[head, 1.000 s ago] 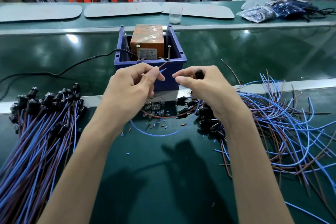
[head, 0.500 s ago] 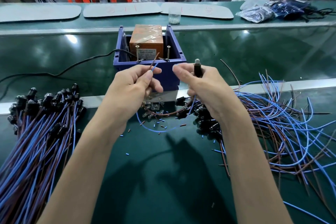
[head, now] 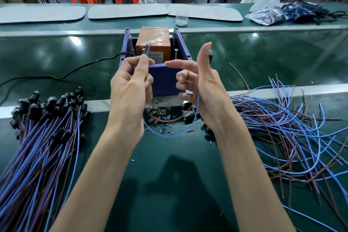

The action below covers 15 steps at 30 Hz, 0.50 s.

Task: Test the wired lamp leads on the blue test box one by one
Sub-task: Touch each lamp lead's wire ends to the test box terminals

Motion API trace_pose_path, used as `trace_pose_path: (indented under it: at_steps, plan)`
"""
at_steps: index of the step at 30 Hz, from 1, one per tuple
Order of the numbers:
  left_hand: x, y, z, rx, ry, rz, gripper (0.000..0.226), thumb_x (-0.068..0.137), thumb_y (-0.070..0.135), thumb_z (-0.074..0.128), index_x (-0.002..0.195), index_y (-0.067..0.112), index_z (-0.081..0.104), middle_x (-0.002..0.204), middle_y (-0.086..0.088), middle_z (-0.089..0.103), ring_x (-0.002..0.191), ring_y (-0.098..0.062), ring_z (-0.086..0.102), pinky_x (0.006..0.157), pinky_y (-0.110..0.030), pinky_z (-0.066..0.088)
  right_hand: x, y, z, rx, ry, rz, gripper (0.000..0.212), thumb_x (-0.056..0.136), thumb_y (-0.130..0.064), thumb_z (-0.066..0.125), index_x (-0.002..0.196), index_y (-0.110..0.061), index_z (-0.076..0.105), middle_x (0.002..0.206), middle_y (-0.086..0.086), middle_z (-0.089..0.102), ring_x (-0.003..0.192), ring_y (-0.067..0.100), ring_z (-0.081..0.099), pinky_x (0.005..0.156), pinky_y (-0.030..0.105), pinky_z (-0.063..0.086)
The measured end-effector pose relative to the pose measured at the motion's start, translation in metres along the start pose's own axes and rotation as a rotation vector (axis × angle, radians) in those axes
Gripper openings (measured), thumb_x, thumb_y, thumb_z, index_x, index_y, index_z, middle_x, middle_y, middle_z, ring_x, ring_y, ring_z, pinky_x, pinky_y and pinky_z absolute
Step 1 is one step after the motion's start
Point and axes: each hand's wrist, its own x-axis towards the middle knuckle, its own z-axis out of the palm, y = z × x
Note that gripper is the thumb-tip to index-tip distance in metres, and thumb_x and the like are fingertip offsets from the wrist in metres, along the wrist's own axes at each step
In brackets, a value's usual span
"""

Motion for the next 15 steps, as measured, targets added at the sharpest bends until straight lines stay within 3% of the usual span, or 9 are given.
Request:
trace_pose_path:
  at_steps: [2,6,8,9,11,12,13,15]
  plan:
    - [-0.001,0.001,0.0,-0.061,0.056,0.053,0.021,0.102,0.021,0.045,0.083,0.018,0.053,0.048,0.011,0.029,0.041,-0.004,0.019,0.04,-0.016,0.019,0.0,0.0,-0.003,-0.011,0.004,0.062,0.087,0.09,-0.071,0.014,0.076,-0.009,0.073,0.052,0.001,0.052,0.042,0.008,0.048,0.042,0.015,0.039]
    - [-0.001,0.003,-0.003,-0.157,0.146,0.121,0.02,0.103,0.022,0.044,0.086,0.018,0.052,0.05,0.01,0.028,0.042,-0.005,0.02,0.041,-0.017,0.021,0.0,0.002,-0.007,-0.142,0.032,0.116,0.089,0.088,-0.075,0.016,0.046,-0.011,0.062,0.037,-0.003,0.029,0.035,0.009,0.021,0.037,0.018,0.019]
    - [-0.001,0.002,-0.001,-0.171,0.174,0.133,0.02,0.103,0.021,0.043,0.086,0.017,0.051,0.051,0.01,0.028,0.043,-0.005,0.021,0.042,-0.017,0.023,0.0,0.004,-0.006,-0.186,0.012,0.059,0.067,0.092,-0.062,0.042,0.052,-0.015,0.067,0.042,-0.008,0.022,0.043,0.011,0.017,0.045,0.022,0.016]
    - [-0.001,0.002,0.0,-0.175,0.181,0.134,0.02,0.103,0.019,0.042,0.086,0.016,0.051,0.051,0.01,0.028,0.044,-0.005,0.022,0.044,-0.017,0.024,0.001,0.006,-0.006,-0.186,-0.007,0.014,0.049,0.094,-0.047,0.054,0.061,-0.015,0.071,0.045,-0.01,0.023,0.046,0.01,0.018,0.047,0.022,0.017]
    - [-0.001,0.001,0.003,-0.193,0.176,0.124,0.021,0.104,0.013,0.038,0.088,0.015,0.052,0.052,0.01,0.031,0.044,-0.005,0.023,0.045,-0.017,0.023,0.002,0.006,-0.005,-0.134,-0.038,-0.059,0.021,0.096,-0.015,0.056,0.086,-0.012,0.074,0.052,-0.012,0.032,0.051,0.007,0.024,0.05,0.019,0.023]
    - [-0.002,0.0,0.004,-0.204,0.163,0.116,0.022,0.104,0.01,0.036,0.089,0.014,0.052,0.051,0.01,0.033,0.044,-0.004,0.023,0.046,-0.017,0.023,0.002,0.005,-0.005,-0.095,-0.039,-0.079,0.021,0.097,-0.008,0.051,0.096,-0.009,0.072,0.057,-0.01,0.037,0.054,0.005,0.028,0.052,0.017,0.027]
    - [-0.002,-0.001,0.005,-0.206,0.146,0.111,0.023,0.103,0.008,0.035,0.09,0.013,0.053,0.051,0.011,0.035,0.044,-0.004,0.025,0.047,-0.016,0.024,0.002,0.005,-0.005,-0.061,-0.041,-0.09,0.024,0.1,-0.009,0.046,0.102,-0.007,0.07,0.064,-0.007,0.04,0.058,0.005,0.033,0.054,0.015,0.032]
    - [-0.003,-0.004,0.008,-0.184,0.106,0.112,0.023,0.104,0.008,0.034,0.092,0.013,0.054,0.052,0.01,0.04,0.047,-0.005,0.03,0.049,-0.016,0.027,0.001,0.003,-0.005,-0.078,-0.021,-0.085,0.035,0.104,-0.03,0.038,0.102,-0.014,0.069,0.067,-0.004,0.044,0.059,0.004,0.042,0.054,0.015,0.039]
